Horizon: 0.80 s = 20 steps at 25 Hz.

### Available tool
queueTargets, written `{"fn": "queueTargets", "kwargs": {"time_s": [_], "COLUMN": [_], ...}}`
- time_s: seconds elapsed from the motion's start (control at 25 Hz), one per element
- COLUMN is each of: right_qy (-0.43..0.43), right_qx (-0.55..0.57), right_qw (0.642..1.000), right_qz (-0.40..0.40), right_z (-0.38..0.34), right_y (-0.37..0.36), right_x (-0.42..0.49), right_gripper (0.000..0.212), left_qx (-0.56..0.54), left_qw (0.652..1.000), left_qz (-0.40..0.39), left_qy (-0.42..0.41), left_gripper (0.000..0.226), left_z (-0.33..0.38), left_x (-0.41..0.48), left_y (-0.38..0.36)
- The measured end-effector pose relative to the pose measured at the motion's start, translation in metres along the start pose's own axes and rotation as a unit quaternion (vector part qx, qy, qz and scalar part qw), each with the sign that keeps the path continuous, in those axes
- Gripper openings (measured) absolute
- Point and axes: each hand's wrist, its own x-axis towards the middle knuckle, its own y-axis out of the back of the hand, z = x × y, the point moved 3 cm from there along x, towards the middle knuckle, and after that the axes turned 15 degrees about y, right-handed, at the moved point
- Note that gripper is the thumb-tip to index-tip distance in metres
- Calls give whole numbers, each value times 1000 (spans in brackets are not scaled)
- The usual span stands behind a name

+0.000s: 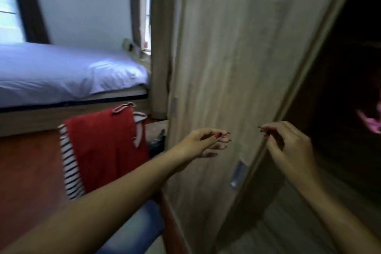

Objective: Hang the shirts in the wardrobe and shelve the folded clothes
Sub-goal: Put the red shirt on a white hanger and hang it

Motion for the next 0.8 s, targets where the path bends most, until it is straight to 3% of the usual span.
{"fn": "queueTargets", "kwargs": {"time_s": [0.12,0.24,0.36,0.44,0.56,0.72,0.8], "right_qy": [15,42,29,-25,-101,-165,-161], "right_qx": [79,162,230,277,320,352,332], "right_qw": [996,982,963,947,924,897,906], "right_qz": [-37,-83,-136,-162,-182,-208,-210], "right_z": [-41,-88,-131,-145,-158,-172,-177], "right_y": [-98,-199,-295,-350,-429,-510,-532], "right_x": [48,98,145,166,191,211,215], "right_gripper": [25,24,21,21,27,29,38], "left_qx": [-29,13,125,190,305,361,382], "left_qw": [993,971,913,862,804,804,797], "left_qz": [109,238,386,468,497,451,447], "left_qy": [19,23,34,51,115,142,139], "left_gripper": [19,25,23,23,29,47,53], "left_z": [-12,-22,-40,-55,-79,-102,-110], "left_x": [-19,-38,-57,-63,-52,-20,-8], "left_y": [125,252,371,426,480,507,509]}}
